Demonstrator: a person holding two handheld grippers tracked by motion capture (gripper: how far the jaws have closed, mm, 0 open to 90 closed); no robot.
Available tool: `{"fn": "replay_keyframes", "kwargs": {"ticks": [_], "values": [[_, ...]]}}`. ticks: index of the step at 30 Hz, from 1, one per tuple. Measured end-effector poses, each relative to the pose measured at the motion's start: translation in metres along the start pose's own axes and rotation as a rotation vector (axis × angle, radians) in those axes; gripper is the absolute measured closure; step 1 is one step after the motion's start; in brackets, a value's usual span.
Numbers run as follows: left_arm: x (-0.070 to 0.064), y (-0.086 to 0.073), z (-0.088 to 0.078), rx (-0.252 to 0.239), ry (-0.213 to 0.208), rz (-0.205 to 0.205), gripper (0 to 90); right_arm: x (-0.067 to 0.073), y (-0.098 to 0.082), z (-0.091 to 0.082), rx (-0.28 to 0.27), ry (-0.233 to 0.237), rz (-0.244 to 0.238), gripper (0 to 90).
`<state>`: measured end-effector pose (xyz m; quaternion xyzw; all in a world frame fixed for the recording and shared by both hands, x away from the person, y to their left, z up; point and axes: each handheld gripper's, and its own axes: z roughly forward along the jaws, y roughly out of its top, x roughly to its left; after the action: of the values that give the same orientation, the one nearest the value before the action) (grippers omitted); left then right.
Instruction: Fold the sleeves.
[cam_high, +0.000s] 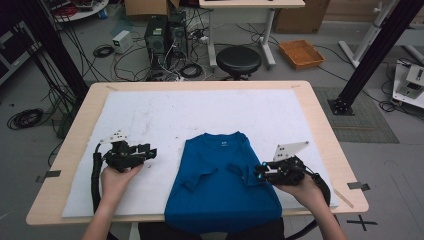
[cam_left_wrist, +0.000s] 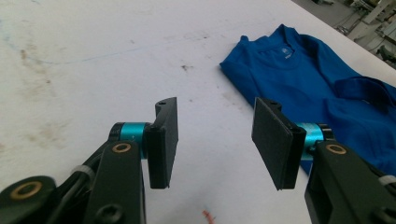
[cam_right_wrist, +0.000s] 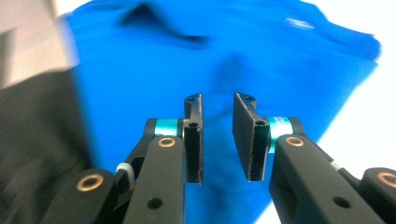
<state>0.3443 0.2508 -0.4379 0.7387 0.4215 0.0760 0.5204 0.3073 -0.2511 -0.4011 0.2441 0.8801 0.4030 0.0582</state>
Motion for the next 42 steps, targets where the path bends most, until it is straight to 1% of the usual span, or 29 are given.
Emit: {"fn": "replay_keyframes", "kwargs": {"ticks": [2,6,7,8,9,10,11,13,14,16,17,18,19,20,21,22,24,27,30,31,32,33,34,35,37,39,40,41,42], "values": [[-0.008,0.002,0.007,0.009,-0.009,0.009,50.9,-0.005,-0.004,0.013,0.019,-0.024,0.066,68.3],[-0.023,0.005,0.019,0.038,-0.024,0.037,50.8,0.001,-0.009,0.027,0.065,-0.035,0.056,70.0],[-0.027,0.005,0.023,0.044,-0.035,0.041,50.8,0.002,-0.010,0.030,0.077,-0.010,0.038,77.7],[-0.030,0.006,0.025,0.048,-0.042,0.046,50.8,0.011,-0.010,0.031,0.136,0.058,-0.076,86.5],[-0.031,0.006,0.026,0.050,-0.044,0.052,50.8,0.011,-0.010,0.031,0.136,0.058,-0.076,86.5],[-0.033,0.006,0.028,0.047,-0.050,0.053,50.4,0.015,-0.010,0.027,0.143,0.113,-0.123,86.4],[-0.035,0.006,0.029,0.048,-0.054,0.057,50.4,0.015,-0.010,0.027,0.143,0.113,-0.123,86.4],[-0.036,0.007,0.030,0.046,-0.061,0.057,50.4,0.014,-0.009,0.021,0.122,0.160,-0.135,83.8],[-0.036,0.007,0.031,0.043,-0.061,0.056,50.4,0.010,-0.008,0.016,0.084,0.167,-0.109,78.8],[-0.036,0.009,0.031,0.045,-0.056,0.055,50.3,0.005,-0.007,0.013,0.061,0.154,-0.090,74.6],[-0.036,0.010,0.032,0.042,-0.049,0.052,50.3,-0.006,-0.004,0.009,0.014,0.062,-0.007,62.7],[-0.035,0.012,0.033,0.041,-0.037,0.051,50.3,-0.013,-0.002,0.009,-0.004,0.008,0.054,62.5],[-0.035,0.015,0.035,0.035,-0.030,0.042,50.3,-0.013,-0.002,0.009,-0.004,0.008,0.054,62.5],[-0.034,0.020,0.040,0.031,-0.023,0.027,50.1,-0.028,0.003,0.012,-0.039,-0.099,0.159,58.0],[-0.034,0.020,0.040,0.031,-0.023,0.027,49.9,-0.028,0.003,0.012,-0.039,-0.099,0.159,58.0],[-0.034,0.022,0.044,0.037,-0.019,0.024,49.9,-0.042,0.008,0.021,-0.049,-0.165,0.248,58.1],[-0.036,0.027,0.055,0.048,-0.012,0.013,49.9,-0.047,0.011,0.026,-0.048,-0.187,0.266,57.1],[-0.040,0.030,0.074,0.114,0.018,0.011,50.1,-0.057,0.017,0.045,-0.019,-0.221,0.306,57.5],[-0.045,0.029,0.092,0.174,0.053,0.034,51.0,-0.060,0.018,0.061,0.036,-0.222,0.285,71.7],[-0.047,0.029,0.097,0.200,0.063,0.047,58.0,-0.060,0.018,0.066,0.065,-0.231,0.243,85.4],[-0.048,0.028,0.101,0.221,0.069,0.063,58.0,-0.060,0.018,0.066,0.065,-0.231,0.243,85.4],[-0.049,0.028,0.103,0.235,0.068,0.093,78.0,-0.060,0.018,0.066,0.055,-0.249,0.228,88.3],[-0.051,0.028,0.105,0.241,0.087,0.124,84.5,-0.062,0.018,0.065,0.055,-0.255,0.221,88.7],[-0.051,0.028,0.106,0.242,0.099,0.144,84.5,-0.062,0.018,0.065,0.055,-0.255,0.221,88.7],[-0.048,0.030,0.105,0.229,0.104,0.126,86.4,-0.066,0.016,0.064,0.049,-0.274,0.238,88.7],[-0.045,0.030,0.102,0.218,0.121,0.126,86.6,-0.070,0.014,0.062,0.039,-0.269,0.254,88.3],[-0.043,0.030,0.100,0.206,0.115,0.115,85.9,-0.071,0.013,0.059,0.022,-0.262,0.271,76.0],[-0.041,0.030,0.098,0.187,0.111,0.110,79.3,-0.072,0.012,0.057,0.005,-0.259,0.281,68.8],[-0.039,0.031,0.095,0.166,0.113,0.098,79.3,-0.072,0.012,0.057,0.005,-0.259,0.281,68.8]]}}
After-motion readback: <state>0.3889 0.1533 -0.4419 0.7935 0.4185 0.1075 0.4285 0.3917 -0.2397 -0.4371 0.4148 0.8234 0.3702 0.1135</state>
